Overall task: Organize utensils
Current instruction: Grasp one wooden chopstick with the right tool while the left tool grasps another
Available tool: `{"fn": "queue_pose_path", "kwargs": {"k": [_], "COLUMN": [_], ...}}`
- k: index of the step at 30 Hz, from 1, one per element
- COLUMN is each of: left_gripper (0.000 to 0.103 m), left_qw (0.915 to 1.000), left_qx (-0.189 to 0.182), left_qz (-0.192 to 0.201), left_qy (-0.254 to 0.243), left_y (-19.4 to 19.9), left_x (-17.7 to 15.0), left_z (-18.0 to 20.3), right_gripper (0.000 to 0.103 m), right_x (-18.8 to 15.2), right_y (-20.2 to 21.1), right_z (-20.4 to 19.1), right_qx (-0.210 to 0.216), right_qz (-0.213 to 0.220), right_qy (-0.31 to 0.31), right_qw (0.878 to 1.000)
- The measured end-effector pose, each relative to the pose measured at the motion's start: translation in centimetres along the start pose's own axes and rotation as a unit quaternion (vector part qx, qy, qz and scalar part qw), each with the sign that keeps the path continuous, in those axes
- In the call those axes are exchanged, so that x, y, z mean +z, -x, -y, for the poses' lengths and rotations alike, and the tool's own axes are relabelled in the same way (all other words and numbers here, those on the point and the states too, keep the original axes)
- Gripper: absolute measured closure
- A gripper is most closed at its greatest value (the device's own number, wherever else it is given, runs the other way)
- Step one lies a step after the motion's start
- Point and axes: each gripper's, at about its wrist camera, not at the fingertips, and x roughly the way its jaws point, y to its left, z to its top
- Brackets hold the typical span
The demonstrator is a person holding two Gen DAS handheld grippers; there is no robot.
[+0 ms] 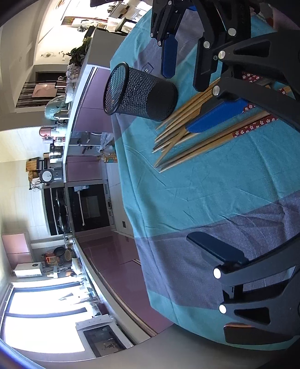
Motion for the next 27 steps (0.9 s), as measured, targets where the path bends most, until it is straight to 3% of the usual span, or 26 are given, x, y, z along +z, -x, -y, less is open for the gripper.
{"fn": "queue_pose_path", "kwargs": {"k": [4, 13, 19, 27], "left_gripper": [0.031, 0.039, 0.045, 0.060], "left_qw": [0.9996, 0.9984, 0.9973, 0.9933], "left_qx": [-0.004, -0.018, -0.040, -0.083], "left_qz": [-0.025, -0.050, -0.059, -0.080], "left_qy": [0.014, 0.021, 0.019, 0.011], "left_y": [-1.7, -2.9, -3.1, -4.1], "left_x": [-0.6, -1.4, -1.1, -0.6], "left_z": [-0.9, -1.9, -1.7, -0.3], "right_gripper": [0.068, 0.080, 0.096, 0.097], "right_x": [0.9, 1.9, 1.7, 0.7], "right_y": [-1.9, -6.0, -6.4, -4.7], "right_z": [-0.3, 0.2, 1.1, 3.0], "right_qx": [0.014, 0.007, 0.018, 0.038], "right_qz": [-0.028, -0.088, -0.090, -0.078], "right_qy": [0.000, -0.017, -0.045, -0.095], "right_qw": [1.000, 0.996, 0.995, 0.992]}}
